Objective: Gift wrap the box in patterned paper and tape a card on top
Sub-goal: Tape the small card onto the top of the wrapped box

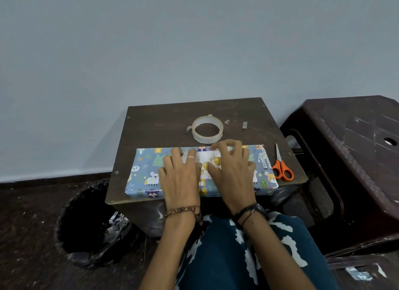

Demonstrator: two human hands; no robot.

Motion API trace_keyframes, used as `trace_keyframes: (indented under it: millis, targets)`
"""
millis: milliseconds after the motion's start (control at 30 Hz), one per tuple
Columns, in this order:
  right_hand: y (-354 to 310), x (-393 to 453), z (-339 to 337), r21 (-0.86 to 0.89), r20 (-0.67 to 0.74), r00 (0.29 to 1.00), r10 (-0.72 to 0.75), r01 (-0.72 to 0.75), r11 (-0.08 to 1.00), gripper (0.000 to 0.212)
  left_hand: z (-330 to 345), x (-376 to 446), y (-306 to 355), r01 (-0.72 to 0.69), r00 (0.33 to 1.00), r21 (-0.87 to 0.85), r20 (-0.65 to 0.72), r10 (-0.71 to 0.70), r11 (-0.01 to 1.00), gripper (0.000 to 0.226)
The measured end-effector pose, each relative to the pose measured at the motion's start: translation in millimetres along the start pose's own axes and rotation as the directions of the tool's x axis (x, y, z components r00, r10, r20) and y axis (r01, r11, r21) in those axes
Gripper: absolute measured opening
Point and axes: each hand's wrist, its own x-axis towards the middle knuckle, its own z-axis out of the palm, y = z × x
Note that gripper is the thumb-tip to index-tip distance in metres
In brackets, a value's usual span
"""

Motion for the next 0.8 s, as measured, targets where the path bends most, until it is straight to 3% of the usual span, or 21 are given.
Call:
trace_keyframes:
  millis: [67,133,267,433,533,633,700,800]
  targets:
    - [-2,-7,9,-0.061,-0.06,0.996,-0.065,0.061,0.996,0.02,5,-3,-1,-0.055,0.998,-0.071,0.002,0.055,0.996,0.039]
    - [-4,-12,14,-0.089,-0.106,0.991,-0.081,0.071,0.993,0.016,10,-5,-4,-0.03,0.989,-0.131,0.137,0.048,0.991,0.04]
    - [-5,-14,14,-0.108,-0.137,0.985,-0.106,0.092,0.99,0.005,10,-4,-8,-0.033,0.99,-0.136,0.134,0.052,0.99,0.039]
    - [-5,-9,8,-0.118,-0.104,0.988,-0.113,0.1,0.988,0.007,3,-5,-5,-0.03,0.983,-0.104,0.179,0.048,0.994,0.038]
    - [-1,0,-3,-0.067,0.101,0.992,-0.07,0.077,0.995,0.017,2,-2,-4,-0.01,0.981,-0.119,0.19,0.033,0.993,0.037]
    - [5,16,-18,0.111,0.255,0.967,0.002,-0.031,0.993,0.025,1,7,-8,-0.001,0.972,-0.128,0.233,0.031,0.992,0.039]
    - [9,30,-24,0.244,0.2,0.979,0.037,-0.086,0.966,0.024,-2,15,-11,-0.001,0.971,-0.163,0.238,0.04,0.987,0.041]
    - [18,56,-19,0.236,0.097,0.995,0.032,-0.055,0.97,0.024,1,25,-13,-0.027,0.976,-0.16,0.209,0.06,0.987,0.044]
